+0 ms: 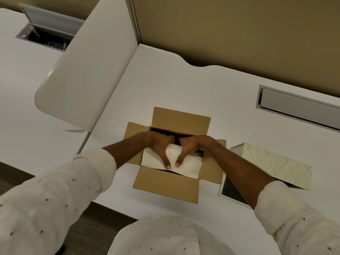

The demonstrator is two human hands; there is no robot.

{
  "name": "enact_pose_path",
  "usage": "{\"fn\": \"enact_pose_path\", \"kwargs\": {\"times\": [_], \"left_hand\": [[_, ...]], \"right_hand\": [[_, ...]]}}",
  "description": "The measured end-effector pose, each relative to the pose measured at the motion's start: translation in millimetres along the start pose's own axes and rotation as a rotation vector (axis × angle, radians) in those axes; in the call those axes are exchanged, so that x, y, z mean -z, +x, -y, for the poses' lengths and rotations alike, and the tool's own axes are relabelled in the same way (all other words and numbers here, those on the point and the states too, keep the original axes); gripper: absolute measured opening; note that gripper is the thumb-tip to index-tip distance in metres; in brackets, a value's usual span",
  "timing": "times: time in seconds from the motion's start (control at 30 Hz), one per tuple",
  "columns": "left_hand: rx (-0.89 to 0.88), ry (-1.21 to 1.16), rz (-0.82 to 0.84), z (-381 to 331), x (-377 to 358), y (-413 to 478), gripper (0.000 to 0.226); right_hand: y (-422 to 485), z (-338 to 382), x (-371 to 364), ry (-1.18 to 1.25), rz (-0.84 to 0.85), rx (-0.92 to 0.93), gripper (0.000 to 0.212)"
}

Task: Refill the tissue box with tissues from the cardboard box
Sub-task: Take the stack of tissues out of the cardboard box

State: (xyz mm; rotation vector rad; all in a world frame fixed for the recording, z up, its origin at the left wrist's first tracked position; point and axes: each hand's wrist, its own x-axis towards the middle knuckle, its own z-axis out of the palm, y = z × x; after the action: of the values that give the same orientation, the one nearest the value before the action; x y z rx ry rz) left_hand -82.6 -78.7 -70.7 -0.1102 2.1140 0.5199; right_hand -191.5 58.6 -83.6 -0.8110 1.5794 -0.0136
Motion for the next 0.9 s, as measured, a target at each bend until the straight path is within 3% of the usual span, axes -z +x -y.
{"fn": "enact_pose_path", "kwargs": {"times": [0.13, 0.27, 0.47, 0.57, 0.77, 0.9], "left_hand": [[-0.122, 0.011, -0.094, 8, 3, -16, 0.117], [-0.222, -0.063, -0.172, 27, 7, -39, 0.113], [-0.213, -0.115, -0.344, 60, 9, -67, 0.121], [-0.218, -0.184, -0.452, 68, 1, -73, 0.118], [-0.277, -0.552, -0.742, 68, -15, -90, 0.113], [-0.303, -0.812, -0.87, 53, -19, -93, 0.096]], "right_hand": [[-8, -5, -3, 0.015, -0.082, 0.145, 0.091], [-19, -10, -4, -0.074, -0.239, 0.267, 0.1], [-36, -7, -18, -0.284, -0.762, 0.398, 0.092], [-39, -5, -25, -0.287, -0.926, 0.465, 0.093], [-52, -4, -16, -0.138, -0.975, 0.431, 0.098], [-64, 3, 2, 0.007, -0.805, 0.351, 0.107]]}}
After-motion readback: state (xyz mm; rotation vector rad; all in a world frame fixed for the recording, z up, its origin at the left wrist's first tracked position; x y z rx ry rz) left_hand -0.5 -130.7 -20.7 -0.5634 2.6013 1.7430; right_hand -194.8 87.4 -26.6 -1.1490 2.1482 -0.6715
